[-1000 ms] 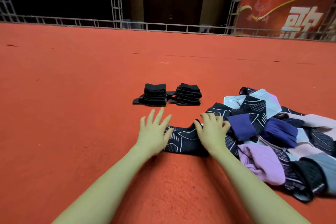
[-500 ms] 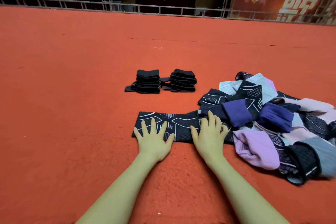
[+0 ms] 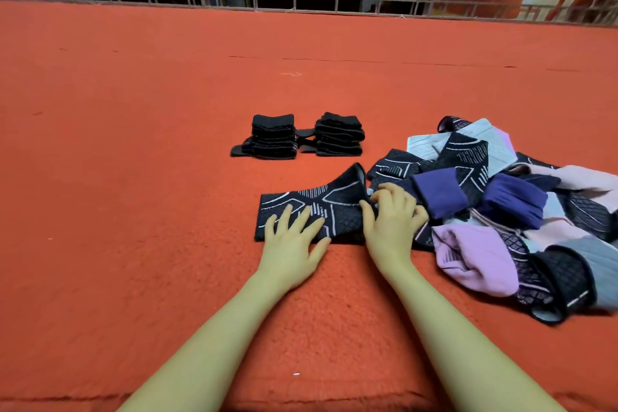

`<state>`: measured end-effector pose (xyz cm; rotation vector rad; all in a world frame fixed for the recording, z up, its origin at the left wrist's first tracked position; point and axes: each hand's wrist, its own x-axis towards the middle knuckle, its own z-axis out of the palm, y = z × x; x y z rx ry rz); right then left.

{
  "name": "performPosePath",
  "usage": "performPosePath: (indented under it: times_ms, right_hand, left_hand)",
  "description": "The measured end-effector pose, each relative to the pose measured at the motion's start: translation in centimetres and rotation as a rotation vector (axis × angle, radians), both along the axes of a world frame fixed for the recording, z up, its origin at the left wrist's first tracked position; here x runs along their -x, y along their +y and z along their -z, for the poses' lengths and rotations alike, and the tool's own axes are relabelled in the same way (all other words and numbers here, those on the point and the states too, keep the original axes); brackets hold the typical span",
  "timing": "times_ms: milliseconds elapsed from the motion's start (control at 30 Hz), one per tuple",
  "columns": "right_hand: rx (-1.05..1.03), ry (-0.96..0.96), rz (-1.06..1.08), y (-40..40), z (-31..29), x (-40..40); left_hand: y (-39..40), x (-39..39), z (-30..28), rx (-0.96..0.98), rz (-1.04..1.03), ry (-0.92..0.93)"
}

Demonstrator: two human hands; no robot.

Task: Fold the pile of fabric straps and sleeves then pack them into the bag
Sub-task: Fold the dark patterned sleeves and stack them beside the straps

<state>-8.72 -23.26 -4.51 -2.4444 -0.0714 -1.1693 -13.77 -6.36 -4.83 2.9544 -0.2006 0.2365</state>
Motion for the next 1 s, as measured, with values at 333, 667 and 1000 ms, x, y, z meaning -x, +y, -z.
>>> performPosePath:
  times_ms: [333,667,1000]
  right_hand:
    - [0.032,0.074,-0.075,0.0,0.0,-0.9]
    - [-0.003,0.053,-0.149,-0.7,0.9,-0.4]
    - [0.179,0.022,-0.322,0.6,-0.3,-1.0]
  left_hand:
    - [-0.5,-2.3,-0.4,0.054,0.019,0.041]
    - [-3.6,-5.5,-0.2,0.021,0.007,0.225]
    - [-0.5,-4.8,-0.1,-0.056,-0.078,0.186]
